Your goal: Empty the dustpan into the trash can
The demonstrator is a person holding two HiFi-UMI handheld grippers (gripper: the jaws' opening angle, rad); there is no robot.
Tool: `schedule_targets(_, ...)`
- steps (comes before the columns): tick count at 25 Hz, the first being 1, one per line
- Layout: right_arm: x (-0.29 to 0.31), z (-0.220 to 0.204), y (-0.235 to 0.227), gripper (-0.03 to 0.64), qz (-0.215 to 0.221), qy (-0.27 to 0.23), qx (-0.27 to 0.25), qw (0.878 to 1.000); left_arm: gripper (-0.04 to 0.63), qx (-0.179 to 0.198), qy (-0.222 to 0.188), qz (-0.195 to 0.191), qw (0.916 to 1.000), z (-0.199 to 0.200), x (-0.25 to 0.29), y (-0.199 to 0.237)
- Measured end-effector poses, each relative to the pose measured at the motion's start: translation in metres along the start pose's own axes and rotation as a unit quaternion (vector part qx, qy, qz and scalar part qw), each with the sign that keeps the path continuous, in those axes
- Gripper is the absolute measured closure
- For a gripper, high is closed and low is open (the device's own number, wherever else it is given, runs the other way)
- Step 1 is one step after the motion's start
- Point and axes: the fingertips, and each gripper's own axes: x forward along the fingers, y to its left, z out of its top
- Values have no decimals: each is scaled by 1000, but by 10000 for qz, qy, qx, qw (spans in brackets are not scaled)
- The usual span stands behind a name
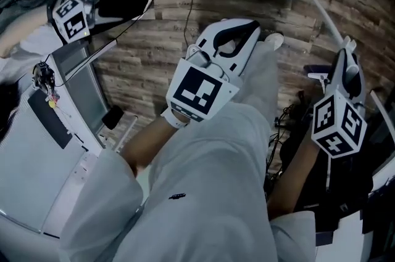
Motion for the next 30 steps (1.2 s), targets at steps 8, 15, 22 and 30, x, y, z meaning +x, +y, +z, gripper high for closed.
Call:
schedule_targets(8, -14, 2, -36, 502, 215, 179, 196, 9994, 589, -72, 74, -46, 9999, -8, 32, -10)
schedule_targets(15, 27, -5, -39, 502, 146, 336, -40, 9993, 589, -39, 60, -44, 10000, -1, 52, -19)
schedule_targets(22, 88, -11, -50, 500, 140, 575, -121, 9982, 589, -111, 183, 16, 9998, -13, 72, -29)
schedule_targets(30, 138, -9, -57, 500, 159, 807, -71, 9966, 589, -159, 207, 75, 9996, -13, 92, -29)
